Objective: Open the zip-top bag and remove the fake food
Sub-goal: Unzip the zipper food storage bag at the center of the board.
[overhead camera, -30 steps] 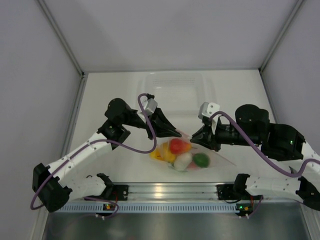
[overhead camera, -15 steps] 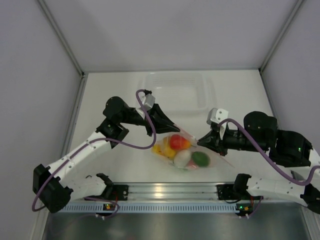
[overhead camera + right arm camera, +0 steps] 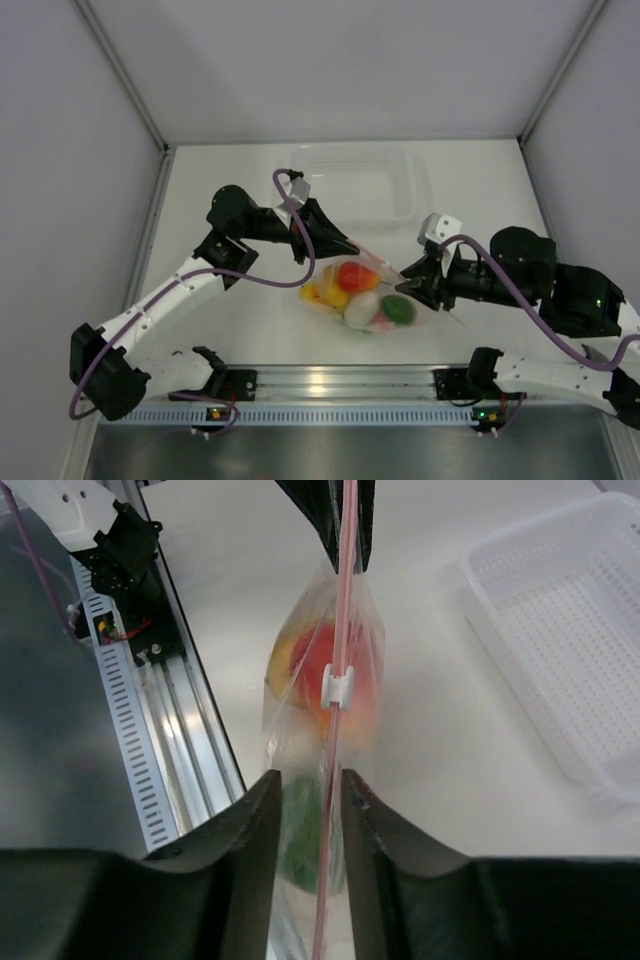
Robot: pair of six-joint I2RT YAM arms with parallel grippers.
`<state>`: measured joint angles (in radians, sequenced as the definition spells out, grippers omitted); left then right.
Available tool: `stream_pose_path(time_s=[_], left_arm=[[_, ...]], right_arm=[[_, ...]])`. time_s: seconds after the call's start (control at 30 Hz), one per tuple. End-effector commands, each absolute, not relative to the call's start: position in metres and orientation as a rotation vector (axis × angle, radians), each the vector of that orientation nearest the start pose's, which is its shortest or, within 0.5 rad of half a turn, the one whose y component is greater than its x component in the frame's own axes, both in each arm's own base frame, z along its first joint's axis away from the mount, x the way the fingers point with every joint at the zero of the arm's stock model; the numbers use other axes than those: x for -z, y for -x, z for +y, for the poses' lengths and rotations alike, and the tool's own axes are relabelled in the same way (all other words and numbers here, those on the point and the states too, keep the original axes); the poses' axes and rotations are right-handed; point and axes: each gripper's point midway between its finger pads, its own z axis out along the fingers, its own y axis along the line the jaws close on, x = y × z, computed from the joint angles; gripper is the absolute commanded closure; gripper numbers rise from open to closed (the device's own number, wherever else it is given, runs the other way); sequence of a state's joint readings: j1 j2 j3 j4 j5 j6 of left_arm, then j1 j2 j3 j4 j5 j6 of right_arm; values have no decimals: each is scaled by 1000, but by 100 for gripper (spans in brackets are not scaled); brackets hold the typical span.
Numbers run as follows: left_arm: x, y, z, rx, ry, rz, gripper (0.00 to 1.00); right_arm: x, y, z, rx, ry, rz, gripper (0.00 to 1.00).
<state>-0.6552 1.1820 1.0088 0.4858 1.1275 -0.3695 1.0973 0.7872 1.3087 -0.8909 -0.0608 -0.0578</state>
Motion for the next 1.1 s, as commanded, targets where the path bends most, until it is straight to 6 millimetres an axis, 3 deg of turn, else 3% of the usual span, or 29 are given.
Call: stream_pose_path(time_s=[0.0,0.1,0.4,0.47,0.7,1.07], left_arm=[[-420,-135,-314,1458,-1242,911,100],[-419,-134,-315,1467,-1251,912,100],[-415,-131,-315,1480,-1262,918,100],[-414,-131,-316,1483,-1261,922,100],[-414,-132,-317,1483,-1252,928,100],[-419,-142,-319,1448,-1199,937,100]], right_arm=[[-374,-106,222,-756,1086,1608,66],[-380,-111,231,-748,1090,1601,53],[-400,-122,246,-733,1082,1573,47],[-400,-123,250,-730,1095,1575,50],[-394,-124,251,-713,1120,1584,88],[-383,-118,227,-691,1099,1602,98]])
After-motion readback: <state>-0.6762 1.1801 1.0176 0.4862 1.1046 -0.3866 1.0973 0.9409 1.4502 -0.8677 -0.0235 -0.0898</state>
